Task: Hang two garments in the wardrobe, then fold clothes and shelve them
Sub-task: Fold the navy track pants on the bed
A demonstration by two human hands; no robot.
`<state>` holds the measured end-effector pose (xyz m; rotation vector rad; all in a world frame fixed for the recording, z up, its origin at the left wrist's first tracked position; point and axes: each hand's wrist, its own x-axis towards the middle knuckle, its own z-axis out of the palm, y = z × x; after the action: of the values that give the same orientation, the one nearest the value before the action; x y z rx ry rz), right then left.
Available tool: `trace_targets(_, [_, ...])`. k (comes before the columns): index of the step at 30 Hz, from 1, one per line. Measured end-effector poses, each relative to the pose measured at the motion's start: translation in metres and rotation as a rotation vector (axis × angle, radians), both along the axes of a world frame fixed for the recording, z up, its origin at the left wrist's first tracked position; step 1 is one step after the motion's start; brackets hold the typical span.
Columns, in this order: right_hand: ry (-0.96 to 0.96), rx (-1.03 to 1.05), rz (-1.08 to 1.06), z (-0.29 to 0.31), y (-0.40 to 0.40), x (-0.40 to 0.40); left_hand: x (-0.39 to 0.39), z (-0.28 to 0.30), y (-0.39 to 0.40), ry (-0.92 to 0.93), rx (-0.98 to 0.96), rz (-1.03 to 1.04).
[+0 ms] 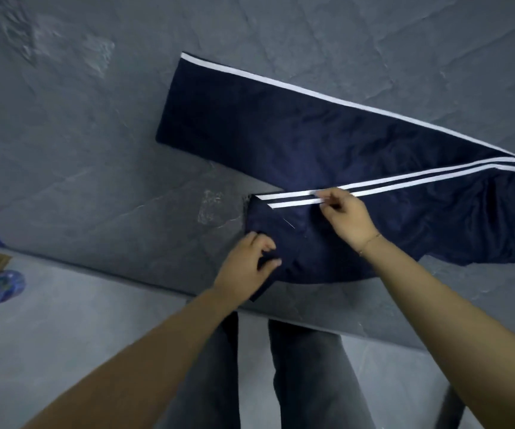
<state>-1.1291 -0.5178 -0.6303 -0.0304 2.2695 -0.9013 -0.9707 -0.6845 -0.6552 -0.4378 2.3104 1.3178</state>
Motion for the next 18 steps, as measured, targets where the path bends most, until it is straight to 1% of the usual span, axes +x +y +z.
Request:
trace_targets(1, [0.037, 0.031, 0.079, -0.001, -0.008, -0.006, 0.013, -0.005, 0.007, -0.062, -0.081, -0.093])
trace_targets(2, [0.081, 0.067, 0.175, -0.003, -0.015, -0.010, 0.023, -0.009, 0.013, -0.123, -0.193, -0.141])
trace_targets(4, [0.180, 0.179, 0.394, -0.011, -0.025, -0.020, 0.028, -0.016, 0.024, -0.171, -0.421, -0.128])
trace_targets(5, [0.222, 0.248, 0.490, -0.015, -0.028, -0.024, 0.025, -0.018, 0.029, -0.186, -0.481, -0.095])
trace_targets(7, [0.268, 0.333, 0.608, -0.022, -0.031, -0.034, 0.018, -0.021, 0.035, -0.188, -0.532, -0.008])
trace_targets(10, [0.248, 0.360, 0.690, -0.028, -0.026, -0.046, 0.010, -0.025, 0.029, -0.083, -0.551, 0.129])
trace_targets(12, [0.208, 0.358, 0.739, -0.031, -0.021, -0.052, 0.009, -0.023, 0.017, -0.046, -0.470, 0.184])
trace_targets(13, [0.185, 0.340, 0.750, -0.032, -0.018, -0.054, 0.010, -0.021, 0.009, -0.048, -0.352, 0.267])
trace_targets(14, [0.165, 0.307, 0.745, -0.033, -0.016, -0.055, 0.009, -0.018, -0.001, -0.063, -0.186, 0.421])
trace_targets(16, [0.124, 0.204, 0.671, -0.031, -0.011, -0.059, -0.003, -0.002, -0.030, -0.100, 0.181, 0.805])
trace_targets(17, [0.106, 0.149, 0.599, -0.028, -0.009, -0.061, -0.013, 0.008, -0.048, -0.079, 0.310, 0.956])
trace_targets(18, [0.096, 0.107, 0.525, -0.024, -0.009, -0.065, -0.026, 0.018, -0.068, -0.046, 0.411, 1.052])
